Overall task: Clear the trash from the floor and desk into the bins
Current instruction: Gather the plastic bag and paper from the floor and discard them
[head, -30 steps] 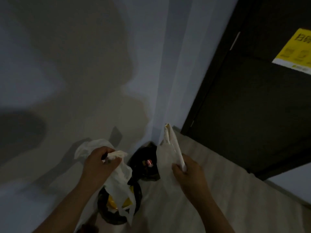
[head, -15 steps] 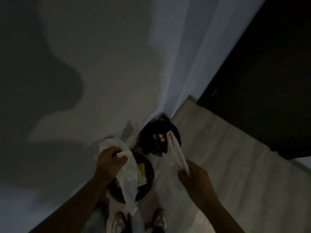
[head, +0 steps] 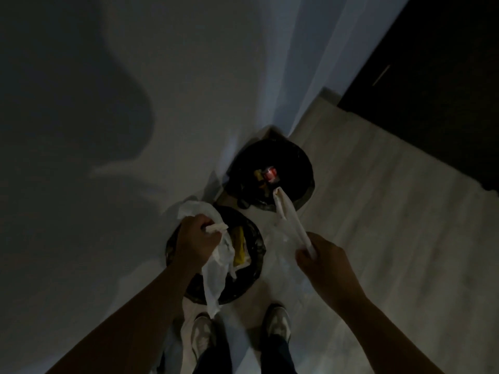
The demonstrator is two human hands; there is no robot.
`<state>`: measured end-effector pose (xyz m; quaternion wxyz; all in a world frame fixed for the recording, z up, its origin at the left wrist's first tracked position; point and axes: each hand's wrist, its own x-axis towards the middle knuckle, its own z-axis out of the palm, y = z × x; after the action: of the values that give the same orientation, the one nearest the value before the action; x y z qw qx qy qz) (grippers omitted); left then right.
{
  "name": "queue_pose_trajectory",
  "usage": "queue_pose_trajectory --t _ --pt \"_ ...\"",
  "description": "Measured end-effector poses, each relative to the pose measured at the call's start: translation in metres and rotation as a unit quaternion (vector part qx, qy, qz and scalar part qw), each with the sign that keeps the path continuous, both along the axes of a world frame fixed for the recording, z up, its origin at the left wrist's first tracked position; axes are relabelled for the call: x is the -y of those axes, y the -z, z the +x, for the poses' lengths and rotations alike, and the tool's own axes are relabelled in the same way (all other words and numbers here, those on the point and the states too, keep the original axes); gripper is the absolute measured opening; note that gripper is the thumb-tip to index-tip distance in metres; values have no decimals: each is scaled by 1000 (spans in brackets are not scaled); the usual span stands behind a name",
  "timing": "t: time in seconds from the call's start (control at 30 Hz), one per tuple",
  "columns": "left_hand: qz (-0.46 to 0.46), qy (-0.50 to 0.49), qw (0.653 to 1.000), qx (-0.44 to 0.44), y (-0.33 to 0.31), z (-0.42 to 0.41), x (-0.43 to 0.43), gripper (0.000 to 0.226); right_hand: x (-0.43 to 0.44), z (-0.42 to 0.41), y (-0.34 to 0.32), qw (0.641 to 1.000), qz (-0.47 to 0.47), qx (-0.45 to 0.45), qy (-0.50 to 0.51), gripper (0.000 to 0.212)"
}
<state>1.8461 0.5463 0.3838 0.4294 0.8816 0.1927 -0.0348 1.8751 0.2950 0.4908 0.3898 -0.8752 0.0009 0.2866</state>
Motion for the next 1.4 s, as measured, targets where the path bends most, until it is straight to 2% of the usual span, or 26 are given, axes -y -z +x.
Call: queue_pose_trajectory --t 0.1,0.27,0.43,0.57,0.77,0.97,1.03,1.2,1.27,1.4 --pt "38 37 999 16 27 -7 2 22 -1 -4 23 1000 -13 5 -1 11" --pt "61 72 994 -47 69 -18 -1 14 -3 -11 49 1000 -12 -3 0 16" --pt "45 122 969 -209 102 -43 1 52 -4 -15 69 1000 -12 0 -5 11" --pt "50 106 954 -275 94 -49 7 71 -9 -20 81 1000 -11 -6 -11 9" --pt "33 56 950 -305 74 -66 -9 52 -34 -25 101 998 -26 -2 -57 16" --pt "27 54 953 -296 64 -80 -33 33 -97 -22 154 984 -52 30 -170 38" --pt "28 49 953 -297 70 -88 -43 23 -119 -27 185 966 -100 40 -237 41" --pt "31 31 955 -294 87 -105 -68 32 -154 -47 246 889 -240 12 -390 36" --pt "32 32 956 -289 96 -113 -77 30 -161 -55 266 876 -263 -7 -405 34" --pt "54 56 952 -296 109 -120 -85 19 -160 -59 291 900 -244 -63 -356 40"
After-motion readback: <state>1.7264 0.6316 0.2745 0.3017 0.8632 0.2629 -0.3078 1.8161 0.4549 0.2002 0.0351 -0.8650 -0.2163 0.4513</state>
